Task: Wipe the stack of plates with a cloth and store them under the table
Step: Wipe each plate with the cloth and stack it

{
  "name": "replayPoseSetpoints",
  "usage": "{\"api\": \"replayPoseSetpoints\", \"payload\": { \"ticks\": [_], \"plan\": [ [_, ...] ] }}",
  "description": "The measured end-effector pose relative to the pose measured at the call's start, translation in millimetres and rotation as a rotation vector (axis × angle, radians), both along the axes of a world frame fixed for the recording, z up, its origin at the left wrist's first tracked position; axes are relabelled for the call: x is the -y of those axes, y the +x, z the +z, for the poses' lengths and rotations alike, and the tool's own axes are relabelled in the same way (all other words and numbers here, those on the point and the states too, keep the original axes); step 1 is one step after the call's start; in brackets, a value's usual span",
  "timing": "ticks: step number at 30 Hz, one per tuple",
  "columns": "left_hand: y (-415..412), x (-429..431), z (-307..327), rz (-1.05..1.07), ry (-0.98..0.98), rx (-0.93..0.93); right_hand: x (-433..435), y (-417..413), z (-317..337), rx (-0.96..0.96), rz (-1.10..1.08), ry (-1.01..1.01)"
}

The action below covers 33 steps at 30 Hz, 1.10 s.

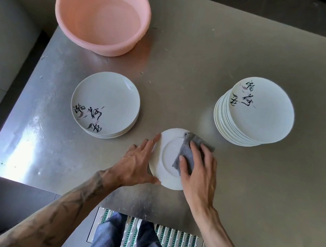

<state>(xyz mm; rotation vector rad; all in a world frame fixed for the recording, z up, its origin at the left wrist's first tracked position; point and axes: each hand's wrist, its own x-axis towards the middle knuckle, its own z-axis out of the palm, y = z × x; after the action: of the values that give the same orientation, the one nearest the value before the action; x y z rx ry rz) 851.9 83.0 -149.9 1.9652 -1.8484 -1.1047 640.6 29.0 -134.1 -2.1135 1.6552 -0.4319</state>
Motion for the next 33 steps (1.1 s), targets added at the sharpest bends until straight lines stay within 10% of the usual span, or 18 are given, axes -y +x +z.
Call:
{"api": "replayPoseSetpoints", "payload": {
  "ticks": [8,19,33],
  "plan": [
    [-3,1,7,-0.006,-0.048,0.037,31,33,1,-0.042,0.508,-0.136],
    [-8,-1,1,-0.01,-0.046,0.069,-36,-42,1,0.032,-0.032,0.054],
    [-9,2,3,0.059,-0.012,0.035,29,11,-3,-0.008,0.252,-0.047]
  ]
}}
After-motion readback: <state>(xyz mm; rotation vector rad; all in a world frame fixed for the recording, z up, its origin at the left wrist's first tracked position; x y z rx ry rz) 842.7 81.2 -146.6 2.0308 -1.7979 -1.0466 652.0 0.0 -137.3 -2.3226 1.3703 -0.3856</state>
